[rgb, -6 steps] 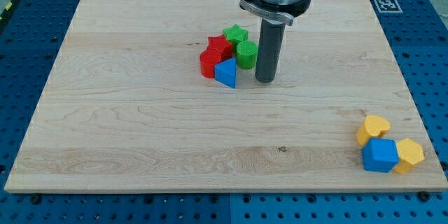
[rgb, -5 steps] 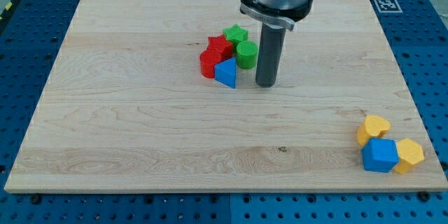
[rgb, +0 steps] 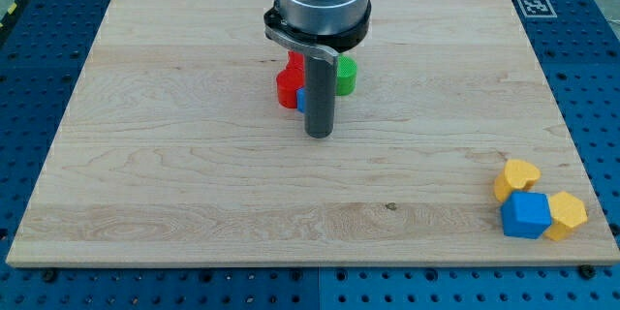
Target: Push the blue triangle into the red star
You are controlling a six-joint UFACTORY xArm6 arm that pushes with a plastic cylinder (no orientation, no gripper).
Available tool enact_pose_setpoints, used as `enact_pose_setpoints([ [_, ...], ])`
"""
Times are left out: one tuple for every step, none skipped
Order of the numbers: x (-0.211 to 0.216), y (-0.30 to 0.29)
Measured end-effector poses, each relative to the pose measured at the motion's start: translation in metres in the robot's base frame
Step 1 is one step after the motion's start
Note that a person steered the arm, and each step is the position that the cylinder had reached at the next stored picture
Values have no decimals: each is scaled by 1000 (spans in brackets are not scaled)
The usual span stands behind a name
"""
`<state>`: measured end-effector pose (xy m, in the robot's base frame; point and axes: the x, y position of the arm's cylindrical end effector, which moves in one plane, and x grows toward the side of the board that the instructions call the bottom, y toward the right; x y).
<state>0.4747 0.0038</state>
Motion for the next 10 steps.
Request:
enact_pose_setpoints([
  [0, 0],
  [-3, 0],
  [-8, 0],
  [-13, 1],
  [-16, 1],
  [-22, 5],
  [-35, 17],
  [-39, 23],
  [-39, 23],
  [-19, 19],
])
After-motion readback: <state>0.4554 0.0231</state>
